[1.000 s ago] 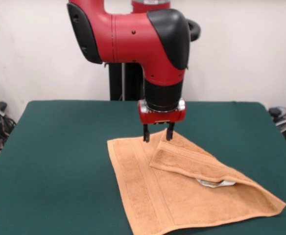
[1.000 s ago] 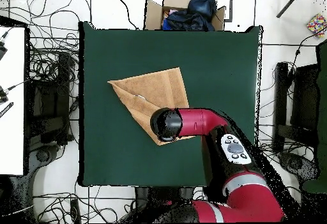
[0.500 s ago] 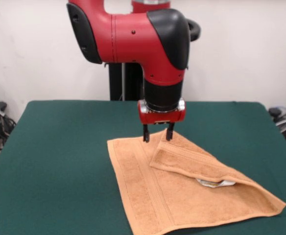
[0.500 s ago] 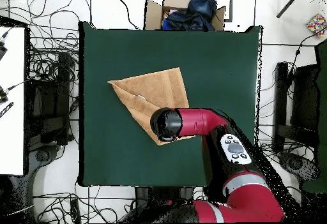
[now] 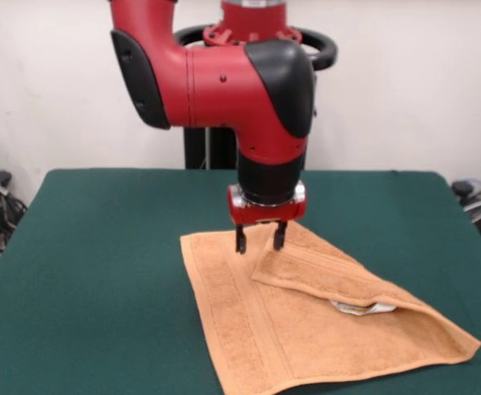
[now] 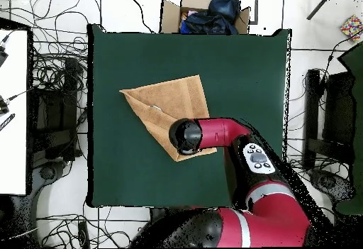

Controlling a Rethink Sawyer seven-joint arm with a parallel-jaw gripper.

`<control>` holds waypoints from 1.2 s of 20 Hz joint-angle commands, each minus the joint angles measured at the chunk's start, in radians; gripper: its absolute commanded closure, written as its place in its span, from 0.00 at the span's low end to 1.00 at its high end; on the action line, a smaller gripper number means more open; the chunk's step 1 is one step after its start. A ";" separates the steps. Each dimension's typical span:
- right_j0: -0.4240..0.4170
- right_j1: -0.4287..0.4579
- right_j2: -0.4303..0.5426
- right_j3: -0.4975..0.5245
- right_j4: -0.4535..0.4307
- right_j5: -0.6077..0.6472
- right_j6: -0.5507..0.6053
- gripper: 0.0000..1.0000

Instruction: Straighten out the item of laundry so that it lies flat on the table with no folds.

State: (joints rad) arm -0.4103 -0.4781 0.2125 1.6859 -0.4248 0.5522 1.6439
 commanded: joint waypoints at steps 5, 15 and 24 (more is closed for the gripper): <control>0.009 0.113 0.056 -0.131 -0.091 0.007 -0.065 0.00; -0.007 0.103 0.063 -0.113 -0.098 0.004 -0.078 0.00; 0.005 0.098 0.054 -0.114 -0.119 -0.029 -0.070 1.00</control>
State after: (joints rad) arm -0.4089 -0.4177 0.2187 1.6444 -0.4549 0.5572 1.6439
